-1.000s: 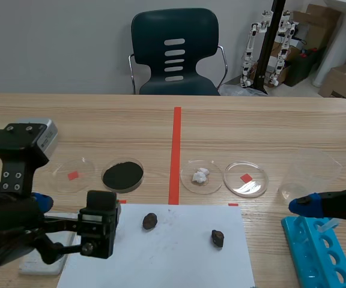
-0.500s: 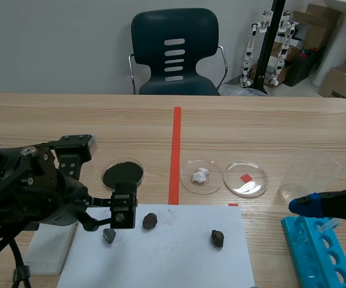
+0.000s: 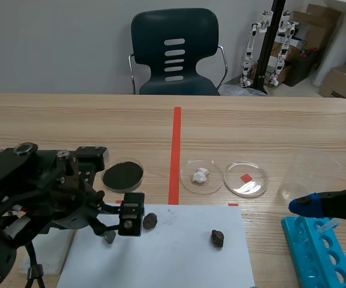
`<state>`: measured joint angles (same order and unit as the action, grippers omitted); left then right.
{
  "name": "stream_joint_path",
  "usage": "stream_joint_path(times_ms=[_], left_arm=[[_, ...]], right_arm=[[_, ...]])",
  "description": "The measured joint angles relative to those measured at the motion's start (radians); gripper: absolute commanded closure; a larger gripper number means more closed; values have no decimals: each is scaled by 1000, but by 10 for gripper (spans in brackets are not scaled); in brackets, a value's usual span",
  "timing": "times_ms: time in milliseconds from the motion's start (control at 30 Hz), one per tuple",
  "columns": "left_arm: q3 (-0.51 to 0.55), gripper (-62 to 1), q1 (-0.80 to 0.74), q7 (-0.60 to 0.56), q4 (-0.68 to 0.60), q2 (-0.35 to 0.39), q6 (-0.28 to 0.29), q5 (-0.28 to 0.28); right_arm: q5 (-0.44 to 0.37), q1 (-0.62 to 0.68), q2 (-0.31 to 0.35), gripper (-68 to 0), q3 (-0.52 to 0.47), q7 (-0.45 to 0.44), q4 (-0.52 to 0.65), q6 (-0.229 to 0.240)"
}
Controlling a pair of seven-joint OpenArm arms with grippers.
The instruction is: Pick up the left mineral with the left hand
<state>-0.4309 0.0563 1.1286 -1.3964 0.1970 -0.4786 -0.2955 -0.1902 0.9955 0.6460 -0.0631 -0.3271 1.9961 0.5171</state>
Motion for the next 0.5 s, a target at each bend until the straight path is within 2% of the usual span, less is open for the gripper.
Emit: stream_joint_path(times_ms=[500], left_arm=[[-10,-623,13,-3,95,-34,4,1]], right_arm=[[0,0,0,-679,0,0,0,0]])
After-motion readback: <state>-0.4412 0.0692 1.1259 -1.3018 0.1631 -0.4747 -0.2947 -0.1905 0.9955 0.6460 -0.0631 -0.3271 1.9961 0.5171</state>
